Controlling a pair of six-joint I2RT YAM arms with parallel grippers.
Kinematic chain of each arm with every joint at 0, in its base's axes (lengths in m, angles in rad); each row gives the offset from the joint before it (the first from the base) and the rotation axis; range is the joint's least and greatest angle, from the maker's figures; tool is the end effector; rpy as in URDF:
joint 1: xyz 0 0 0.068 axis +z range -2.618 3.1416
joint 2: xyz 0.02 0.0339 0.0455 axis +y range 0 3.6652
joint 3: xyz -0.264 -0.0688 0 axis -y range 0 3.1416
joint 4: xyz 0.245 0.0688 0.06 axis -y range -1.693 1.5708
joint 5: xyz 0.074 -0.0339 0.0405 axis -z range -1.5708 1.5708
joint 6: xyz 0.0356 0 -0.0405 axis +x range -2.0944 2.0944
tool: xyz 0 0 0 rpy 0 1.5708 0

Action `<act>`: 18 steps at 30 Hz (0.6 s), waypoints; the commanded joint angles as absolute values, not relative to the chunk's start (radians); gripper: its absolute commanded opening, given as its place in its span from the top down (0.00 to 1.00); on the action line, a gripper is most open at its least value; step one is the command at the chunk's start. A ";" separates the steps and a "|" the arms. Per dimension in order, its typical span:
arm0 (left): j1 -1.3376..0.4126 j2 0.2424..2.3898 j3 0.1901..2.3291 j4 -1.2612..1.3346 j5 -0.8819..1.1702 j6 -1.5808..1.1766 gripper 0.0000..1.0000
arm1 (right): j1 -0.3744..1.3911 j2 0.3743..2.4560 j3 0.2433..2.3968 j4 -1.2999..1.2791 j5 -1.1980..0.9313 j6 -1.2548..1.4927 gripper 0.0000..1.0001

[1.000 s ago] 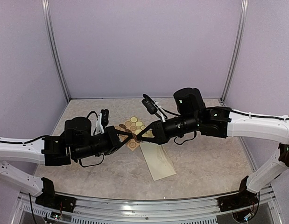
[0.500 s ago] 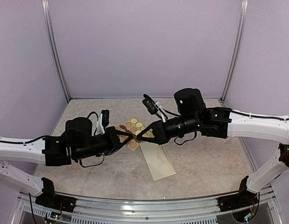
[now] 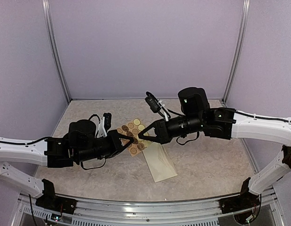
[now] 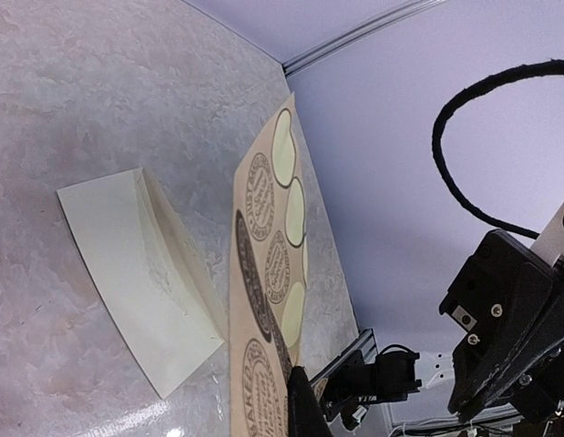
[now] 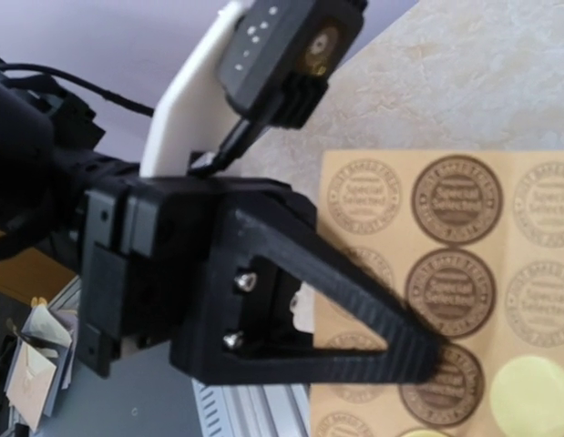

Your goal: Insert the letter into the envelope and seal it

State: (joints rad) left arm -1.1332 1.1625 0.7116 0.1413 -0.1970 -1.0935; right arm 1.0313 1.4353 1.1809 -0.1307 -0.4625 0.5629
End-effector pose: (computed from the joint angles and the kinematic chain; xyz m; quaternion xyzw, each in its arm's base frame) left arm 0.1189 -0.2376 0.2699 -0.0420 0.8048 -0.4914 0.3304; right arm 0.1583 0.2953 0.3317 -0.3119 0.7555 0.5219 0.2441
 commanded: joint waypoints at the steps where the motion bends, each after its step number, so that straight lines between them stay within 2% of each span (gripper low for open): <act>1: -1.134 1.154 0.711 0.167 -0.206 -1.072 1.00 | 1.037 1.414 1.167 -0.159 -0.408 0.562 0.98; 3: -1.133 1.135 0.696 0.192 -0.203 -1.066 1.00 | 1.037 1.416 1.169 -0.188 -0.380 0.566 0.84; 5: -1.133 1.119 0.684 0.211 -0.200 -1.065 1.00 | 1.035 1.421 1.168 -0.206 -0.371 0.566 0.74; 8: -1.133 1.101 0.678 0.215 -0.199 -1.065 1.00 | 1.035 1.432 1.162 -0.207 -0.373 0.568 0.66; 12: -1.133 1.092 0.674 0.219 -0.195 -1.065 1.00 | 1.035 1.449 1.163 -0.206 -0.383 0.571 0.62; 18: -1.133 1.096 0.674 0.237 -0.184 -1.066 1.00 | 1.035 1.461 1.174 -0.203 -0.407 0.564 0.64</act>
